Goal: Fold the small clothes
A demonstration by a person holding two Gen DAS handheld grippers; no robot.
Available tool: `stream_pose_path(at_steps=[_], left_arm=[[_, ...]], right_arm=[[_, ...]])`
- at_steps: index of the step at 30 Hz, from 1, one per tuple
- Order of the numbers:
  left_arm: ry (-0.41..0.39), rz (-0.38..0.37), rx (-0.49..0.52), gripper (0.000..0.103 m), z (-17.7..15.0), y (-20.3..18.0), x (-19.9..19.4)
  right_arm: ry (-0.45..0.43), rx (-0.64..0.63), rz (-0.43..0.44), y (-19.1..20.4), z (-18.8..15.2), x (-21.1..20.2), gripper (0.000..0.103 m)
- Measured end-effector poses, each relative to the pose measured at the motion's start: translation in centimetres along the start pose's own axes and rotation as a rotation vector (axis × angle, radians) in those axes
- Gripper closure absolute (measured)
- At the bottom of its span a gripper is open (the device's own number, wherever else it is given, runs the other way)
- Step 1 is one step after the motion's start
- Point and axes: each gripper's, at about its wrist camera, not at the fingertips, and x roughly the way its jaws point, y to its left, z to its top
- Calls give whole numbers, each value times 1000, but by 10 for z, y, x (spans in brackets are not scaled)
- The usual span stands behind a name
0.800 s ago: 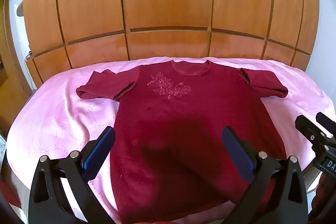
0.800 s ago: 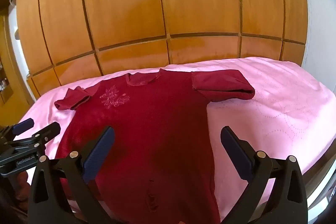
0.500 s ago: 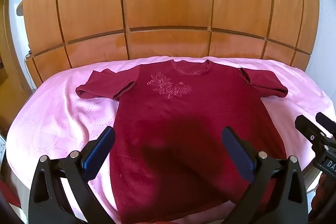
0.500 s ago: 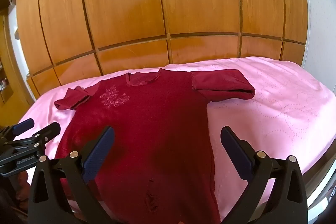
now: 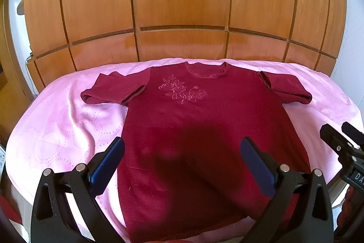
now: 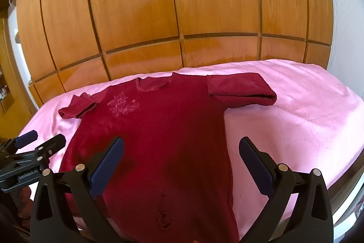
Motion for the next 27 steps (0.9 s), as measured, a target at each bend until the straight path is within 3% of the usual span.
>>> stream_pose_path(at_steps=[27], left_arm=[[31, -6, -14, 2, -6, 1, 5]], right_arm=[[34, 26, -10, -4, -4, 9, 3]])
